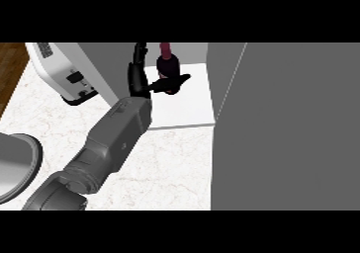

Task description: Pick up the wine, place it into the cabinet and close the cabinet

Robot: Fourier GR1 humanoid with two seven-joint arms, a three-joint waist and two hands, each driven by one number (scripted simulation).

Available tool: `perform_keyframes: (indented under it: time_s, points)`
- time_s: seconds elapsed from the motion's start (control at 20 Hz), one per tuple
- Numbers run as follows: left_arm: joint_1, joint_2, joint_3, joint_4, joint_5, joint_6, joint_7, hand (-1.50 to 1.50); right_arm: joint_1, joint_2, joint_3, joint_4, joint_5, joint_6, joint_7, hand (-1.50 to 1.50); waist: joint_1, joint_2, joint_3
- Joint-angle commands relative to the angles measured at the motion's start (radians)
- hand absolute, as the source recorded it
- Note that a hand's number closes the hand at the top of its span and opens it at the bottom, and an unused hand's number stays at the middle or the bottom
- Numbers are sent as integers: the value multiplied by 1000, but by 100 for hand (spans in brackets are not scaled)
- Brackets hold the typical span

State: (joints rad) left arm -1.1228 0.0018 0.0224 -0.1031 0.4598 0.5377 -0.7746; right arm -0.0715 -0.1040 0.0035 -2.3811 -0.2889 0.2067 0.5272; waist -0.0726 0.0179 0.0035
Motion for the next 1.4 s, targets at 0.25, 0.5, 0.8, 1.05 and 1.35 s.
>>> perform_keyframes:
  time_s: [0.25,0.5,0.8,1.05,1.35]
  points:
    - [65,46,36,0,11,-38,-66,-150,-20,-4,21,-53,-12,-20,40,-150,7,8,-6]
    - [72,11,42,2,9,-34,-99,-150,42,4,25,-77,-29,3,1,-150,-4,8,-5]
    - [83,-2,36,-8,-1,-97,-135,-150,-7,12,58,-48,9,-24,18,-150,3,8,-5]
    - [62,29,23,-5,-16,-179,-66,-150,25,-23,-13,-79,-73,-6,30,-150,18,-1,-4]
    - [93,-2,18,-5,0,-197,-100,-150,-40,-14,20,-64,-15,-46,69,-150,21,-2,-5]
